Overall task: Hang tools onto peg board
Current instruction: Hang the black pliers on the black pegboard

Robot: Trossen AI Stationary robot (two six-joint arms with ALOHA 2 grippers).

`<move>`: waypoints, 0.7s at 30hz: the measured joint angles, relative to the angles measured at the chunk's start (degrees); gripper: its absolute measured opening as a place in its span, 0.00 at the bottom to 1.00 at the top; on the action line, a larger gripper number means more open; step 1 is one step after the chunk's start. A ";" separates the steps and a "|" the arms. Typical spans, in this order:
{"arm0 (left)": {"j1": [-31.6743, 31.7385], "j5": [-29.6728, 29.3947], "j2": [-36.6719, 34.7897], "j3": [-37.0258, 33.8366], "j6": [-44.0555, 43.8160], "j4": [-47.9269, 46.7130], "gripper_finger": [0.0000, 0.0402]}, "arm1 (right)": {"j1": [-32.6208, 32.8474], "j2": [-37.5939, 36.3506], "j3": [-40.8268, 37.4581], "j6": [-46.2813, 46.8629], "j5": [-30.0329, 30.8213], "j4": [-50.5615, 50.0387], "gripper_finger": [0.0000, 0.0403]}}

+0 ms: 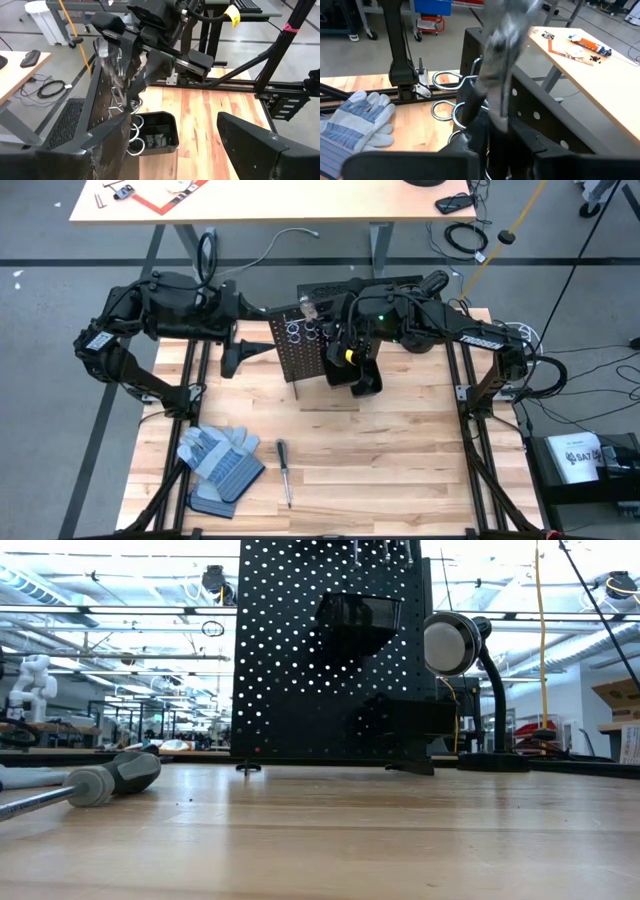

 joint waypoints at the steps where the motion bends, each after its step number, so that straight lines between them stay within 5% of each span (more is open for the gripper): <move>1: 0.00 0.01 0.00 0.00 -0.11 0.00 0.76 | 0.02 0.01 -0.02 -0.13 0.11 0.13 0.17; 21: 0.00 -0.01 0.00 0.00 -0.42 -0.20 0.76 | 3.33 0.22 -0.28 -5.58 5.57 6.59 0.33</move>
